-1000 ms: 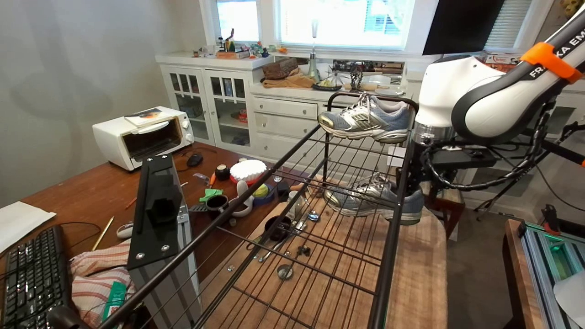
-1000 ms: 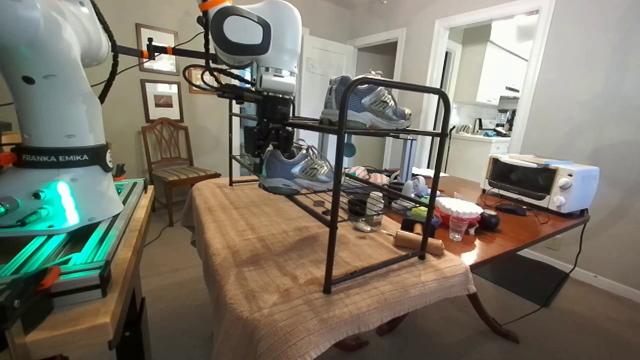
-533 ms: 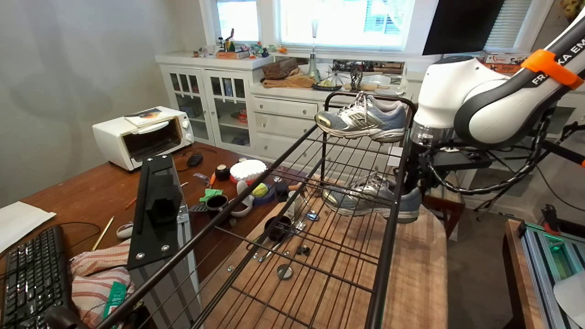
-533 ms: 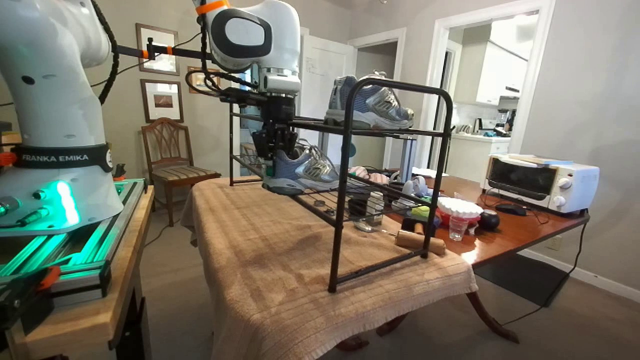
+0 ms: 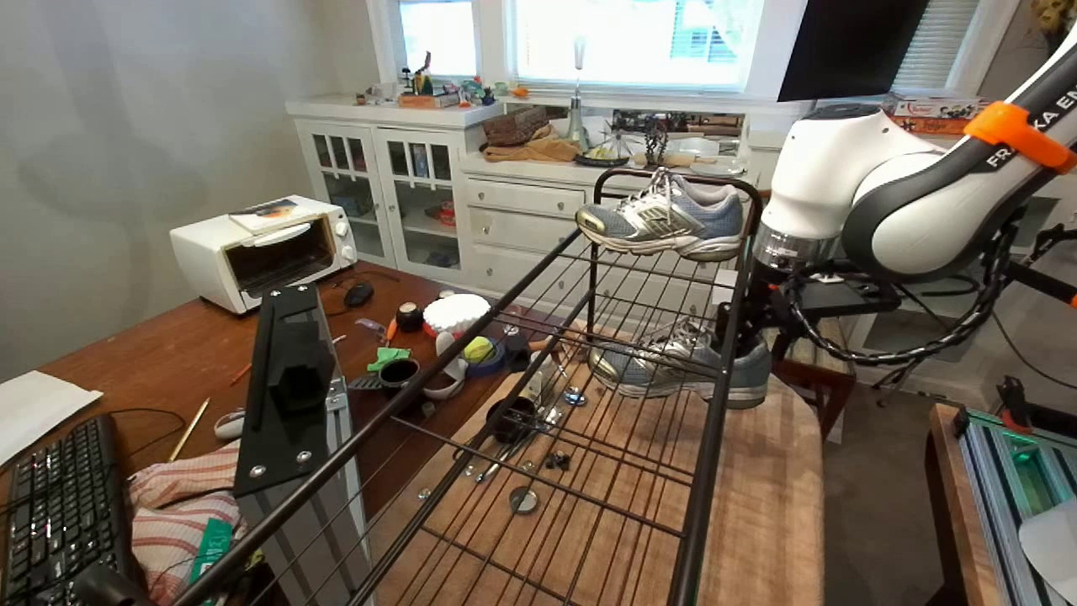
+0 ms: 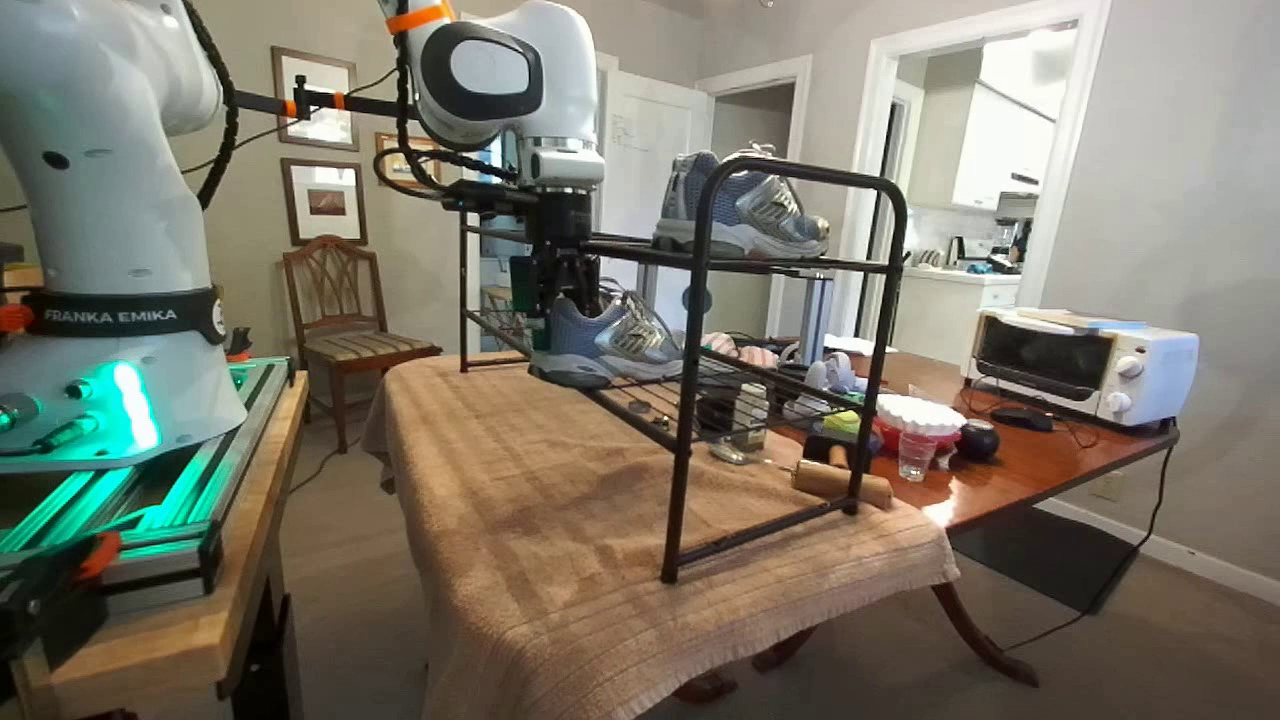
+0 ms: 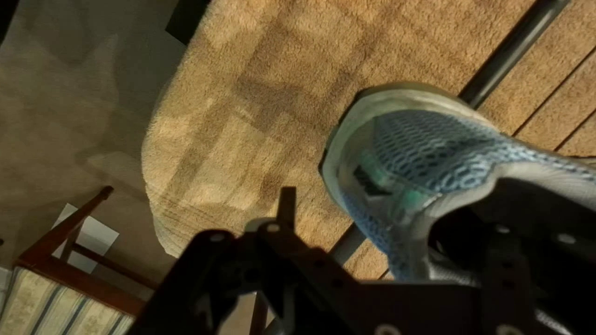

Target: Put the shoe on the left on the middle rack

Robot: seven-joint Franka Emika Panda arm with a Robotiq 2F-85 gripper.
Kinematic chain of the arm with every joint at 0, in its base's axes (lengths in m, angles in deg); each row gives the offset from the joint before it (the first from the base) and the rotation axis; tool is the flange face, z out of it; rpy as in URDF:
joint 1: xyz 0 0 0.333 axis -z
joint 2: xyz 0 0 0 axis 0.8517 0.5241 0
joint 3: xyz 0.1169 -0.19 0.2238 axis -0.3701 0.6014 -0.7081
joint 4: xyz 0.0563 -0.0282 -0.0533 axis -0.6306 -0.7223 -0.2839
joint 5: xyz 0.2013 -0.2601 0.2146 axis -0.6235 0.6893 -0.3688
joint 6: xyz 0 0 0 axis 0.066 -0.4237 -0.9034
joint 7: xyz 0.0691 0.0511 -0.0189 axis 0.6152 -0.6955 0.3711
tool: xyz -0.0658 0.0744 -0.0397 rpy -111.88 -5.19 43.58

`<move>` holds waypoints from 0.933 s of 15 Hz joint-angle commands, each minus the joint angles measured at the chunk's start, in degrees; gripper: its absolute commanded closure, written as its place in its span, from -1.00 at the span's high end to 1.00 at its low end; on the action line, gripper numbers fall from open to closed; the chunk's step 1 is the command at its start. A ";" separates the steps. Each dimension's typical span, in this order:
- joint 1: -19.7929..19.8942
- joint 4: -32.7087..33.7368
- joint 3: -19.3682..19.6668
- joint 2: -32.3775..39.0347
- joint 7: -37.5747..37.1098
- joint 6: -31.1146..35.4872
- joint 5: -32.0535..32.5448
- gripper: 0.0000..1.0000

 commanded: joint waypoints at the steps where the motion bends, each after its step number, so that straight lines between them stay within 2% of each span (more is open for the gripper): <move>1: 0.20 -0.01 -0.57 0.24 -1.77 4.29 3.77 0.01; 2: 0.22 -0.07 -0.62 0.29 -1.61 4.82 4.53 -0.09; 4: 0.38 -0.15 -0.76 0.45 -1.65 5.91 6.35 -0.44; 8: 0.51 -0.29 -0.88 0.92 -1.36 8.38 9.75 -1.00; 14: 0.60 -0.46 -0.77 2.50 -1.52 12.28 14.82 -0.94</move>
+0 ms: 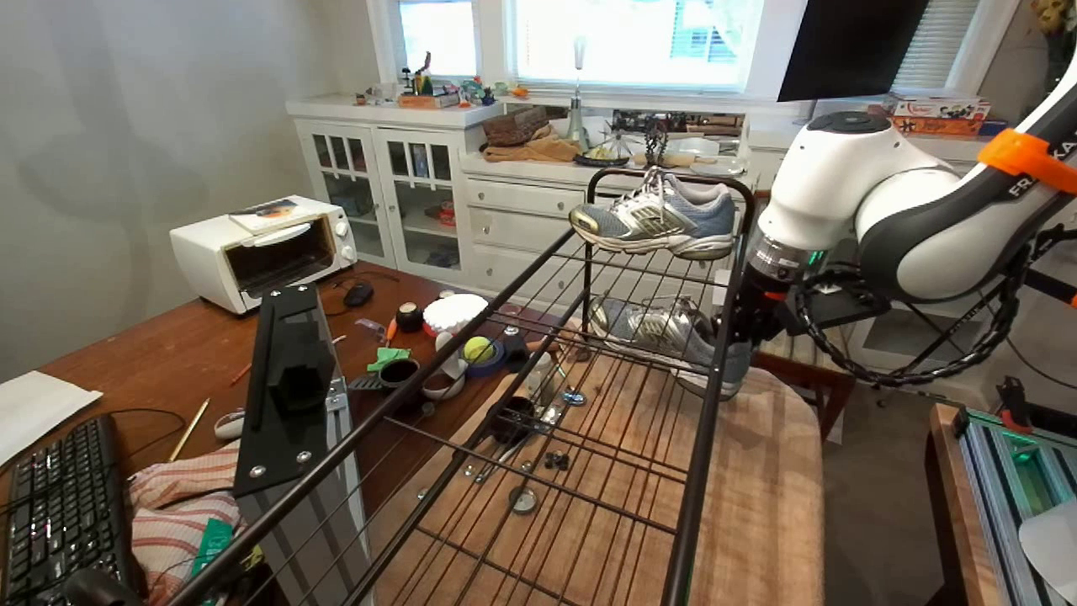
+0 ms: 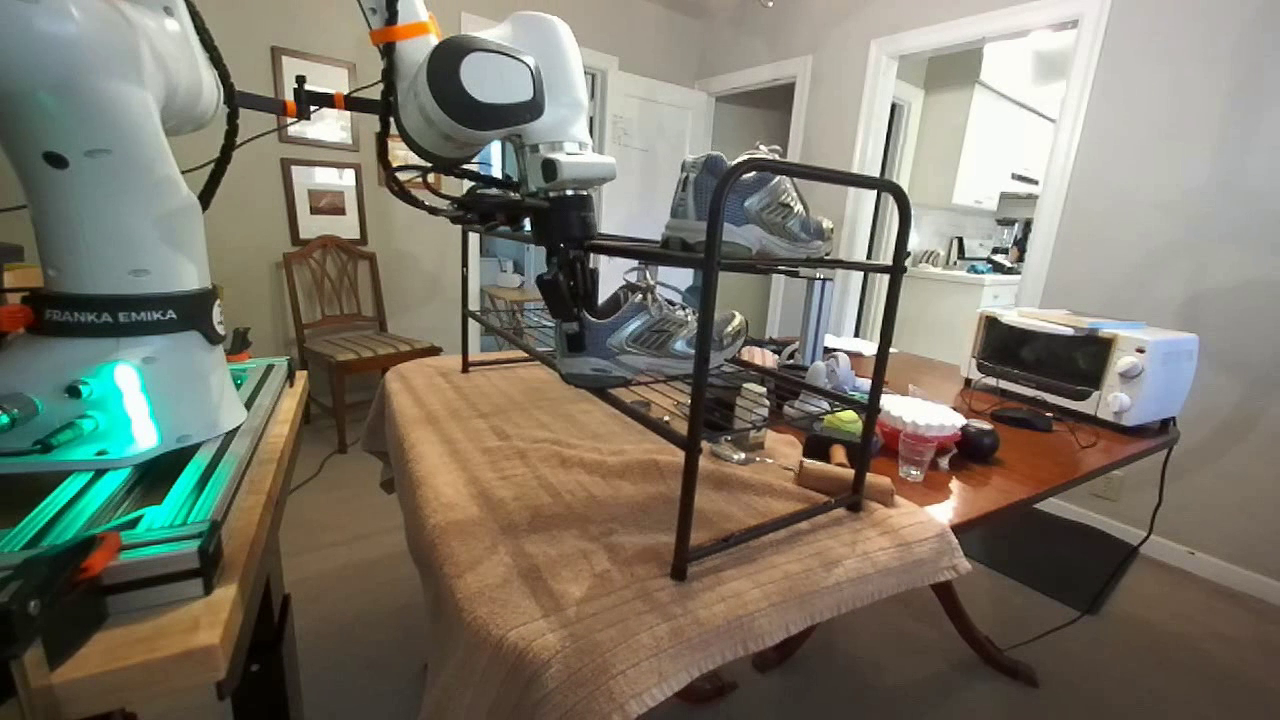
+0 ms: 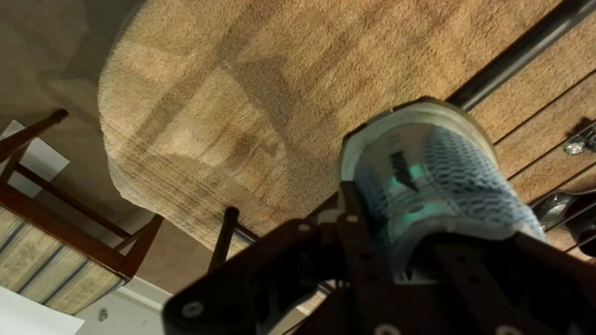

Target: Put the shoe on the left on the middle rack

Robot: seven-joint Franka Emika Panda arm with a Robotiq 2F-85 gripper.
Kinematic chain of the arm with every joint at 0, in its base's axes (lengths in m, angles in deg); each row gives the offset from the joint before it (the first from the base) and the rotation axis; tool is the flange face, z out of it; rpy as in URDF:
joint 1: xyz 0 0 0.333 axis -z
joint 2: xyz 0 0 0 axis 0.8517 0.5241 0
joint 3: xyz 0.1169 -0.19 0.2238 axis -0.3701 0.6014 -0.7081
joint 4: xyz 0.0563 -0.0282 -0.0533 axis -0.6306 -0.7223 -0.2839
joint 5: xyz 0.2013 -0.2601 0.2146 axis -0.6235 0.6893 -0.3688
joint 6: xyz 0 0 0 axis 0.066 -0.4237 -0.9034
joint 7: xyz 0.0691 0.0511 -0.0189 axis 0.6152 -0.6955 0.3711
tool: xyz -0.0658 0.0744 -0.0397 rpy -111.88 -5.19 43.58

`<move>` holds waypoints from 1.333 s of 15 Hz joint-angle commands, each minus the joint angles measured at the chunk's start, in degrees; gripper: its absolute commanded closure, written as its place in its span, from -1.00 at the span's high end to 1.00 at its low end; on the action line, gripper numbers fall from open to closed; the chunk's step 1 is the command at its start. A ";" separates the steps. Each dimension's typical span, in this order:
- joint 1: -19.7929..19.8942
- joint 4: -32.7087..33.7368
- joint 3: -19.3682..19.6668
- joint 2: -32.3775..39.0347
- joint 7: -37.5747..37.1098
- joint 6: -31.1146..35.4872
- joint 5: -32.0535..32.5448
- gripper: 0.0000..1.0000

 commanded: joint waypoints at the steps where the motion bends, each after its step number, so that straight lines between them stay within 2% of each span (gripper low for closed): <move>1: -0.20 -0.02 0.36 0.94 -2.27 5.14 4.49 -0.94; 5: 0.29 -0.08 1.08 1.16 -4.82 7.10 10.55 -0.94; 6: 0.43 -0.10 1.30 1.17 -5.94 7.44 12.37 -0.78; 7: 0.56 -0.10 1.51 1.29 -7.05 7.98 14.21 -0.26; 8: 0.63 -0.10 1.80 1.44 -8.35 8.54 16.15 -0.25; 9: 0.70 -0.11 2.09 1.50 -9.62 9.22 18.23 -0.15; 12: 1.19 -0.15 2.97 1.44 -14.40 11.04 25.85 0.34; 16: 2.46 -0.06 3.82 0.27 -24.45 12.84 40.31 0.93; 20: 3.28 0.64 4.33 -0.18 -37.23 13.63 56.27 1.00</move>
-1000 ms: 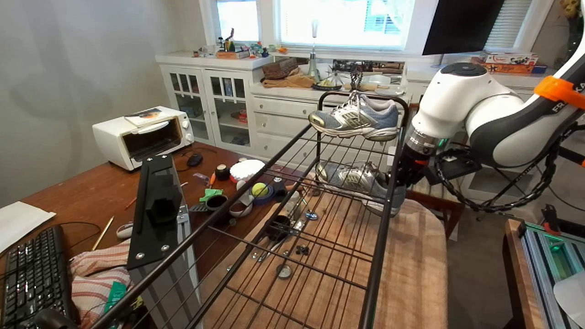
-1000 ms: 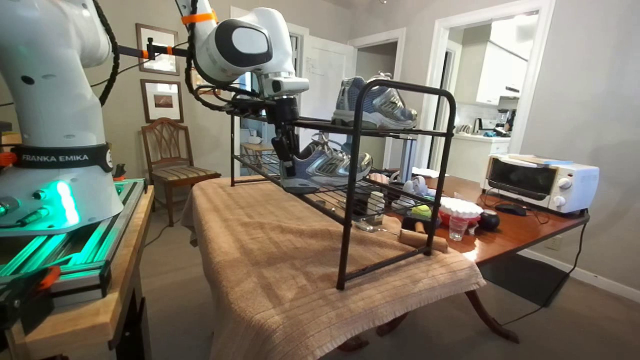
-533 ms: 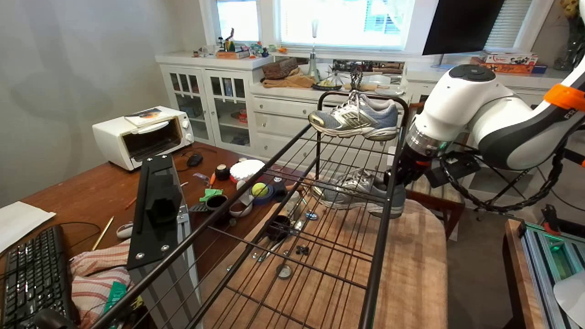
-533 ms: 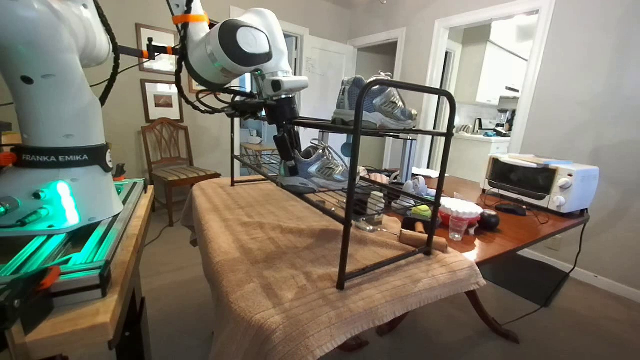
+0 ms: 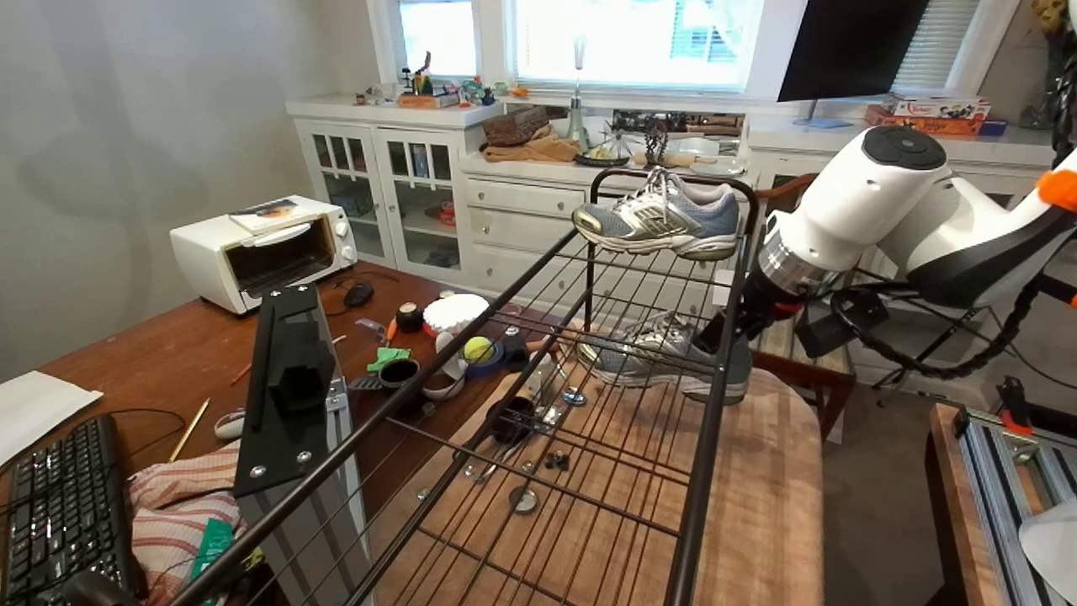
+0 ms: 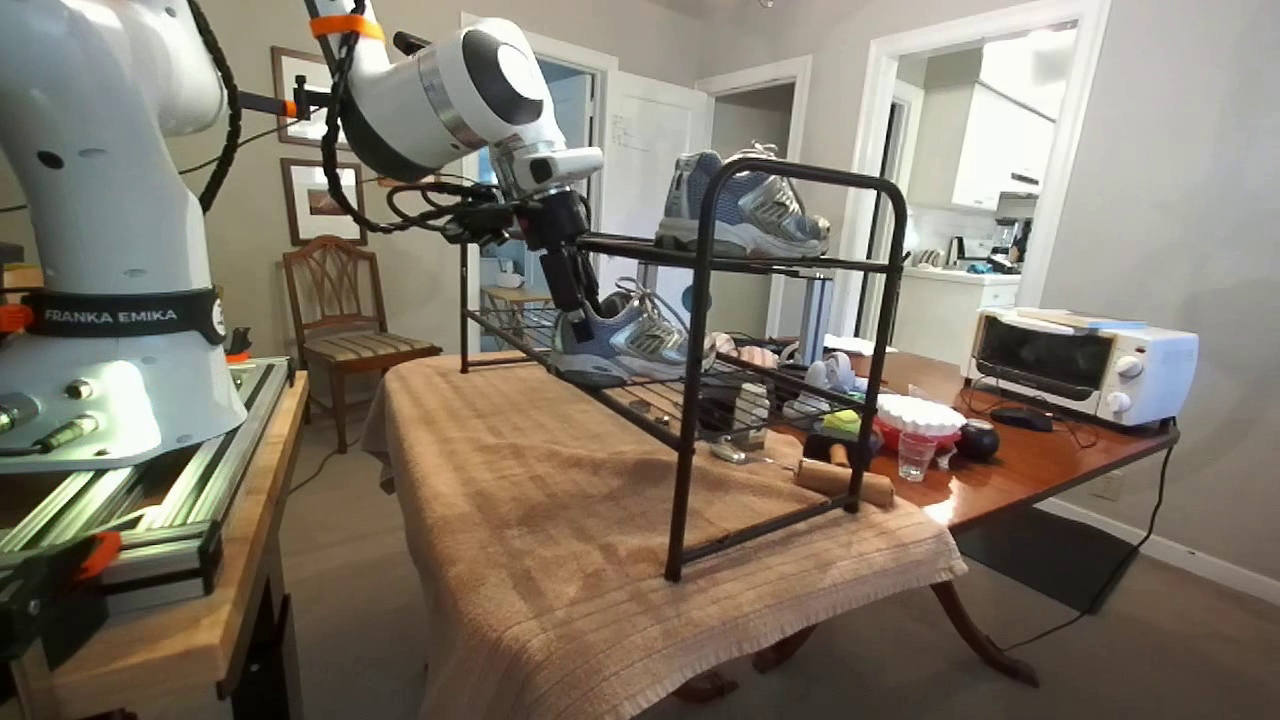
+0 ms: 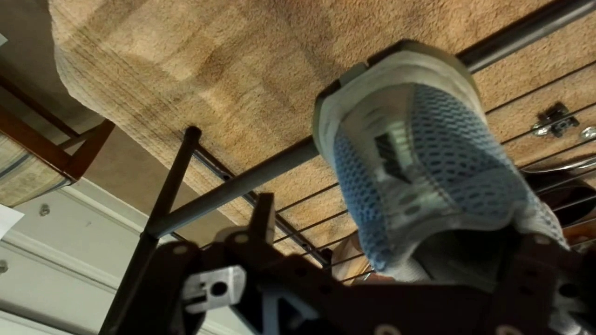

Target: Put the shoe on the left on the middle rack

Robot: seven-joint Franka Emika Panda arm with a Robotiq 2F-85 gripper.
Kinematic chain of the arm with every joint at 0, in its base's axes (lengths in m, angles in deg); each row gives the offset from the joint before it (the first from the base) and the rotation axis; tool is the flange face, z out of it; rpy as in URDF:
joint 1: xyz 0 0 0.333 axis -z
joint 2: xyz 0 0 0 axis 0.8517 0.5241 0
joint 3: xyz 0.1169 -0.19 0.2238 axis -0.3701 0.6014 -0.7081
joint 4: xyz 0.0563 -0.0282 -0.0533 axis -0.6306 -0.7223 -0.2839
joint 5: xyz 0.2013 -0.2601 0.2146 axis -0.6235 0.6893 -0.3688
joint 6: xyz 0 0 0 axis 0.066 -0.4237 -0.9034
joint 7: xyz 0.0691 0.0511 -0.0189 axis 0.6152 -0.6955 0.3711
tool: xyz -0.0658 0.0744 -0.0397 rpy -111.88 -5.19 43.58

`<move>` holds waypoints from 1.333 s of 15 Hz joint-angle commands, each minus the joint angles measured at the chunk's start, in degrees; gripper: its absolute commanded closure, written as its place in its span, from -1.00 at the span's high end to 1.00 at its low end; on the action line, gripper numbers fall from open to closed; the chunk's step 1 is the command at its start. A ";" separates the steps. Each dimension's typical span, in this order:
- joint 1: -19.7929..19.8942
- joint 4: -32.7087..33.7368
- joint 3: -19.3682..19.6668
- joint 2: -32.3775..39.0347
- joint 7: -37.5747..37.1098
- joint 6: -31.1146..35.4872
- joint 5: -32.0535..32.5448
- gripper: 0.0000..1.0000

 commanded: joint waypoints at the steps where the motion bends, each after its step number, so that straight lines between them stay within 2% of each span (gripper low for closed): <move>1: 0.94 0.17 0.55 -1.68 -11.97 2.53 13.54 0.95; 3: 1.14 0.68 0.70 -1.70 -18.29 2.59 20.30 0.82; 4: 1.12 0.96 0.76 -1.65 -21.43 2.57 23.44 0.54; 5: 1.10 1.21 0.78 -1.58 -24.34 2.29 26.27 0.44; 10: 0.69 0.83 0.33 -4.40 -37.51 1.05 40.33 -0.38; 14: 0.34 1.08 -0.30 -5.48 -45.94 -0.14 50.31 -0.95; 16: 0.31 1.13 -0.77 -5.89 -49.31 -0.67 54.29 -1.00; 18: 0.46 1.31 -1.21 -5.79 -52.07 -1.07 57.42 -0.94; 19: 0.48 1.32 -1.45 -5.68 -53.32 -1.44 58.74 -0.85; 20: 0.56 1.30 -1.70 -5.56 -54.27 -1.83 59.73 -0.65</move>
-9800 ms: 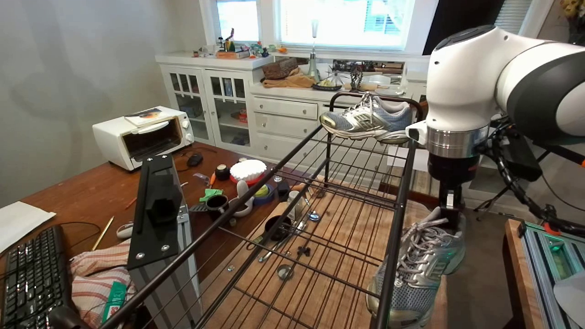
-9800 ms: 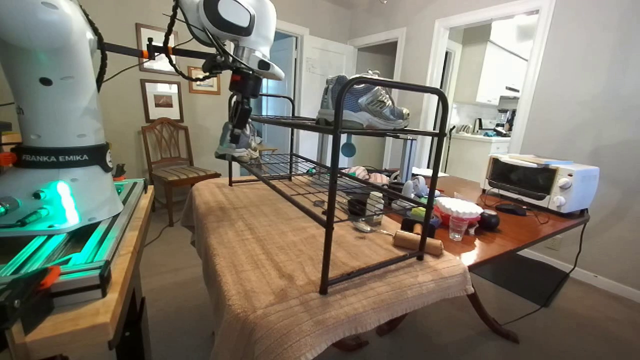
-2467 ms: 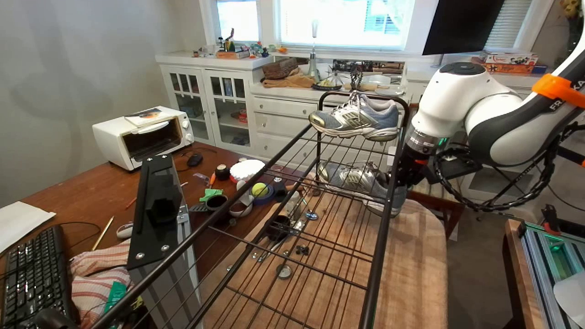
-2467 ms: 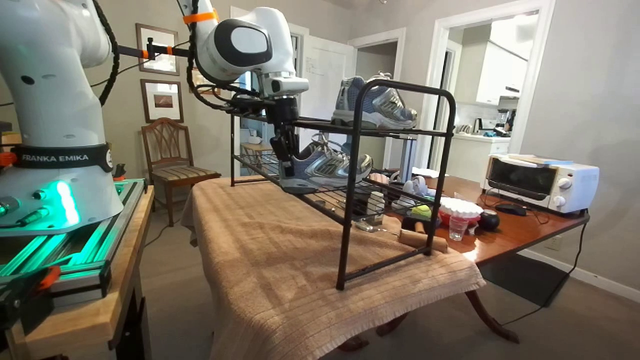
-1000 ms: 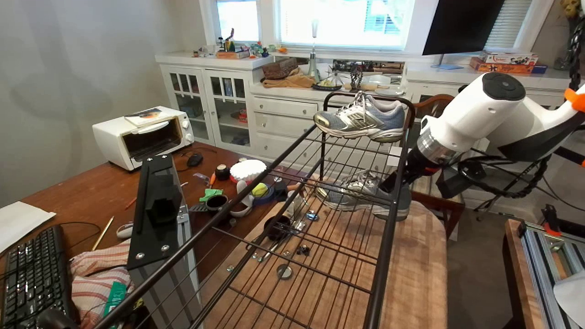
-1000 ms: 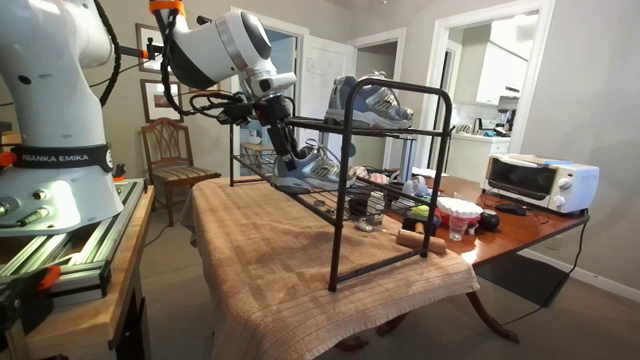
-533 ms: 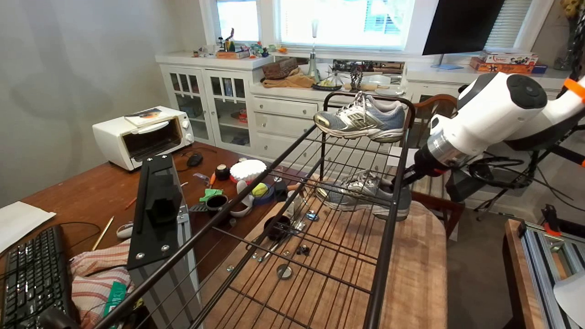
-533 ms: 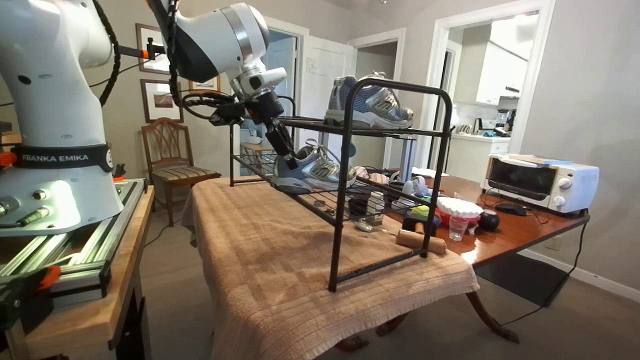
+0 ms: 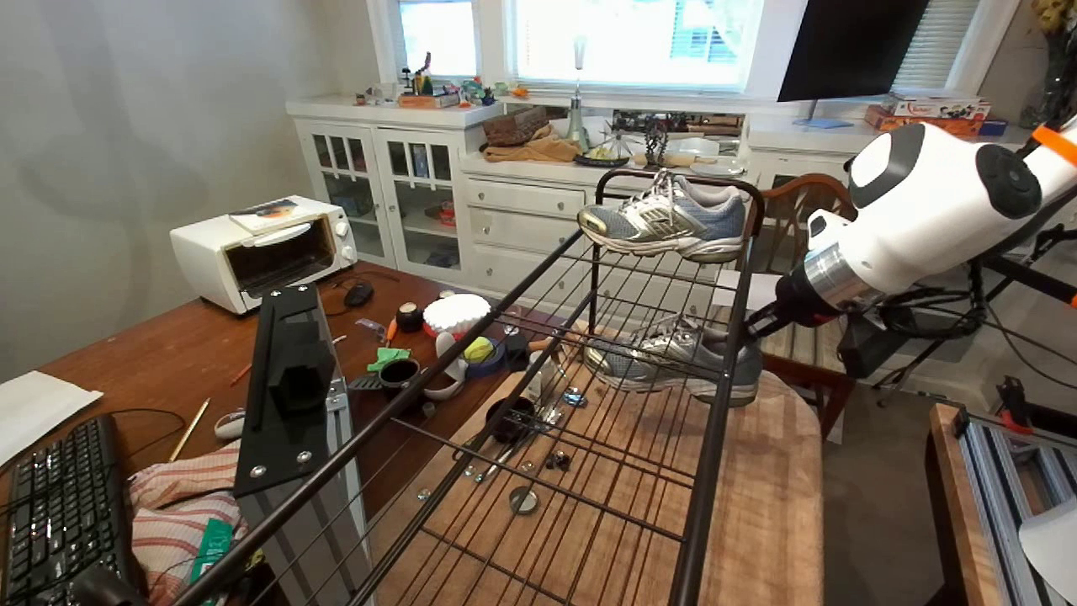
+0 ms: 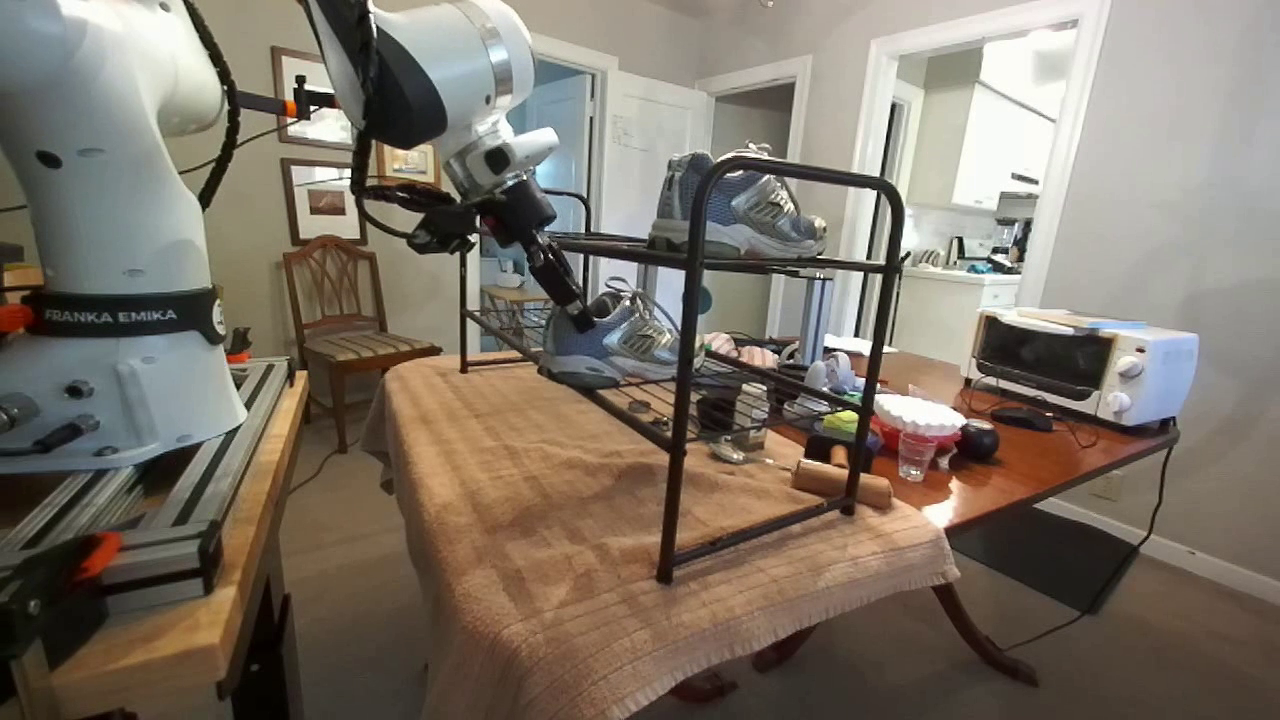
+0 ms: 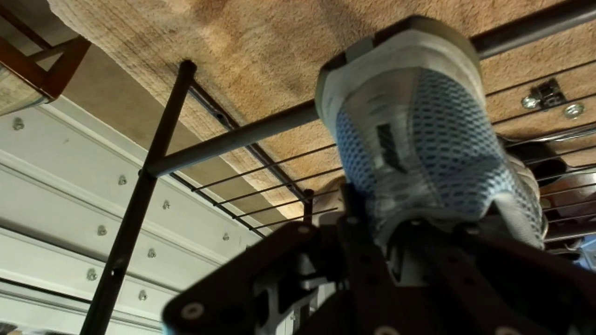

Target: Put the shoe on the left on the middle rack

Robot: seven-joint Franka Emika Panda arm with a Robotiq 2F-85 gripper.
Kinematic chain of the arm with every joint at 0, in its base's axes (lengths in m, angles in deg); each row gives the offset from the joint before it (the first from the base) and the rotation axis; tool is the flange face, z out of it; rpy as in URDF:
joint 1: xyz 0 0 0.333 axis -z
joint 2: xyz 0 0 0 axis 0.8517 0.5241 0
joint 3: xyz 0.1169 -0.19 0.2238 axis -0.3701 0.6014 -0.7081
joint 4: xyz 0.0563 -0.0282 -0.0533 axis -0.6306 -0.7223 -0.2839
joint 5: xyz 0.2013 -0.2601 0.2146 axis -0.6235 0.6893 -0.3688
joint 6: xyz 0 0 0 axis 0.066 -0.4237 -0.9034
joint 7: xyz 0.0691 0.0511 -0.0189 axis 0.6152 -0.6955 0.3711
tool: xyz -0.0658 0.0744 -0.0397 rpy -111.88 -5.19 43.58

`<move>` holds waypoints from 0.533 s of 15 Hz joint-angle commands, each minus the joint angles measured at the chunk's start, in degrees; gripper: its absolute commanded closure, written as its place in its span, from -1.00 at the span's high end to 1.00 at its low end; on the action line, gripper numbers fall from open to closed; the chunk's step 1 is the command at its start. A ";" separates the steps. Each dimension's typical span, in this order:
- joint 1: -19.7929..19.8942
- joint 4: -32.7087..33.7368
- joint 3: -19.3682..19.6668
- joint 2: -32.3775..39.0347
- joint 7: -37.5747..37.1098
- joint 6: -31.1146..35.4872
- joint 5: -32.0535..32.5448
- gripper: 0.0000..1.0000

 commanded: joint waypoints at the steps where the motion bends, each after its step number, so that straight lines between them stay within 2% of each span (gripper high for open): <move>1: 0.02 -0.34 -1.35 -1.20 -6.45 -2.08 5.28 -0.62; 3: 0.18 -0.56 -1.83 -1.40 -7.65 -3.14 6.19 -0.11; 5: 0.41 -0.47 -2.42 -1.28 -8.59 -4.52 6.65 -0.12; 6: 0.46 -0.49 -2.68 -1.29 -8.86 -5.09 6.70 0.18; 8: 0.70 -0.10 -3.22 -0.69 -9.11 -6.26 6.67 0.47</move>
